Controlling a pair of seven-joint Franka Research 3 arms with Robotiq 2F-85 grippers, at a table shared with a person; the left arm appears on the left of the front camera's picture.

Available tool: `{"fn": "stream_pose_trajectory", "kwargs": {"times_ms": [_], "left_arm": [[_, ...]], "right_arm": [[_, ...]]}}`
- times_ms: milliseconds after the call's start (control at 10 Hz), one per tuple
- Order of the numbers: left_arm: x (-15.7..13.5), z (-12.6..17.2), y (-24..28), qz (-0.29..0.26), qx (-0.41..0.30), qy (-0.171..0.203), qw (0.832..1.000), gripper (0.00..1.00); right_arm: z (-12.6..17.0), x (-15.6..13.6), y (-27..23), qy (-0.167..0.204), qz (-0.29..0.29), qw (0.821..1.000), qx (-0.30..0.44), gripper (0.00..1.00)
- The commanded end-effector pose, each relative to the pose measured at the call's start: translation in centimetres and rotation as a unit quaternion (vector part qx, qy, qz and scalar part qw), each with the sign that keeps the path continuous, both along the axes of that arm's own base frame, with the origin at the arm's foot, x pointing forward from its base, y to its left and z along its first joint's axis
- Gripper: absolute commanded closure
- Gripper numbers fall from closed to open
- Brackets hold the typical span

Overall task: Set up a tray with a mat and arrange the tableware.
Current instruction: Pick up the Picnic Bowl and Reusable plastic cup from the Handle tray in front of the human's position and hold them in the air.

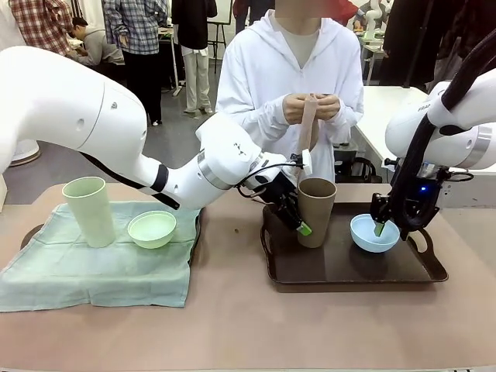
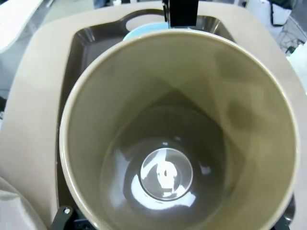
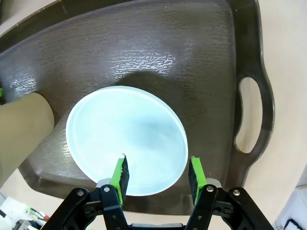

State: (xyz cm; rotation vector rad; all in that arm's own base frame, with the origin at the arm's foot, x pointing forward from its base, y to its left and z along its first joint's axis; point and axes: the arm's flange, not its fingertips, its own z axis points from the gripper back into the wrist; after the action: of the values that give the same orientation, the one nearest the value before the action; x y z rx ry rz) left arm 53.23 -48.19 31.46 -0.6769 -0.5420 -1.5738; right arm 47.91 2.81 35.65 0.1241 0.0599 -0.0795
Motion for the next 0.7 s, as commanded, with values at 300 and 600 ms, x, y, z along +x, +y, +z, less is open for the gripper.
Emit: {"fn": "stream_pose_trajectory", "kwargs": {"times_ms": [300,600], "left_arm": [[1.13,0.06,-1.86,-0.028,-0.002,0.023,0.999,0.00],[1.24,-0.65,-1.87,-0.020,-0.004,0.034,0.999,0.00]], "right_arm": [[-0.55,-0.14,-0.21,-0.002,-0.017,1.000,0.009,0.34],[-0.46,0.00,-0.15,0.003,-0.018,1.000,0.012,0.34]]}}
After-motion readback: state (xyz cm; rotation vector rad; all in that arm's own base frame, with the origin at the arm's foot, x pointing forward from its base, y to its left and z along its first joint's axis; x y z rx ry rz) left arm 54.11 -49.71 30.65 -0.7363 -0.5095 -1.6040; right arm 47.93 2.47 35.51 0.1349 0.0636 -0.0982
